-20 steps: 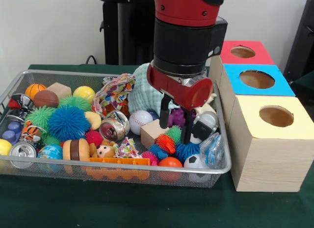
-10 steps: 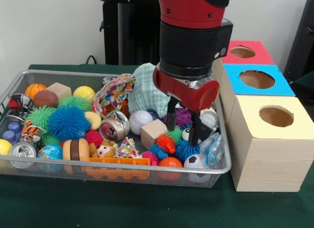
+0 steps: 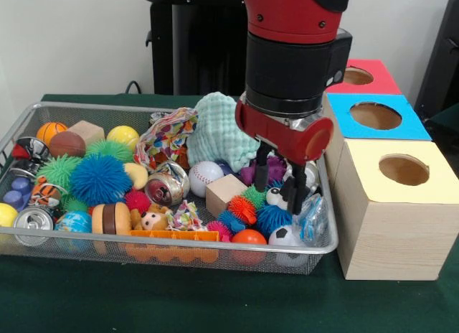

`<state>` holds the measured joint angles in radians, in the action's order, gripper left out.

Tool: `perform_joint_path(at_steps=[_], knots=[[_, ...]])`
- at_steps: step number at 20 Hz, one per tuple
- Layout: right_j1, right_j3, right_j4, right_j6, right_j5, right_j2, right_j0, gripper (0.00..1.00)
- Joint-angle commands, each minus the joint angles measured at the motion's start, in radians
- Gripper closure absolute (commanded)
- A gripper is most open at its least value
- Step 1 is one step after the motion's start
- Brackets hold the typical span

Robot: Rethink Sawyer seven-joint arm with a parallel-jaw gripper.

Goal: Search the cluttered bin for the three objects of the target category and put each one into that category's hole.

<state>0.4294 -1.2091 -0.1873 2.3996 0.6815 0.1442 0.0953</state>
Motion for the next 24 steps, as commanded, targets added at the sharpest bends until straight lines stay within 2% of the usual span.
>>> perform_joint_path(at_steps=[1, 12, 14, 24], knots=[[-0.045, -0.006, 0.005, 0.061, 0.001, -0.08, -0.006, 0.0], [-0.056, 0.025, -0.015, 0.079, 0.022, -0.084, -0.015, 0.0], [-0.071, 0.053, -0.014, 0.078, 0.034, -0.083, -0.014, 0.0], [-0.089, 0.07, -0.02, 0.08, 0.021, -0.09, -0.013, 0.0]])
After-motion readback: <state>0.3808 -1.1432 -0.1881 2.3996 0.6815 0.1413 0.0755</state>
